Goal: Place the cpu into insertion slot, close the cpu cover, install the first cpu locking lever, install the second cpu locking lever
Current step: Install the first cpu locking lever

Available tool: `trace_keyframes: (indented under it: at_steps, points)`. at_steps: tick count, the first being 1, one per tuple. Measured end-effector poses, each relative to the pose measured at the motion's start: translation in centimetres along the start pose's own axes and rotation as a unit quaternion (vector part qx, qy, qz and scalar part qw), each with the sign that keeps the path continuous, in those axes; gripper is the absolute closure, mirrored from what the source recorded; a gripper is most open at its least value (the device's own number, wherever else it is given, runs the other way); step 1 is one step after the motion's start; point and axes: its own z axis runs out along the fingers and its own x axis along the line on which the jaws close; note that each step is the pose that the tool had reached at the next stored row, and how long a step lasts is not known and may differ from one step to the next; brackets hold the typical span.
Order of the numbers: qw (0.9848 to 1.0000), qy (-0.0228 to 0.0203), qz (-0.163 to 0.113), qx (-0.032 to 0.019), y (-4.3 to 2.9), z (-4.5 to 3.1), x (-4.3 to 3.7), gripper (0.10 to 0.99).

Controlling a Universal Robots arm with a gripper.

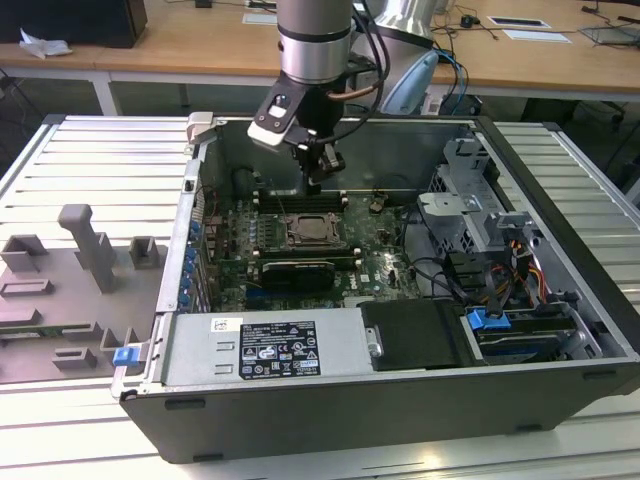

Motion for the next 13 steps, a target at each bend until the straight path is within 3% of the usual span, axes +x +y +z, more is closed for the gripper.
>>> trace_keyframes:
  at_steps: [3, 8, 10, 13]
  points:
    - [0.9992, 0.0019, -0.040, 0.0003, 0.00, 0.02, 0.00, 0.980]
    - [0.9966, 0.0034, -0.082, 0.0008, -0.04, 0.02, 0.01, 0.980]
    - [0.9952, 0.0041, -0.097, 0.0010, -0.05, 0.02, 0.02, 0.980]
    - [0.9911, 0.0051, -0.133, 0.0015, -0.07, 0.02, 0.03, 0.980]
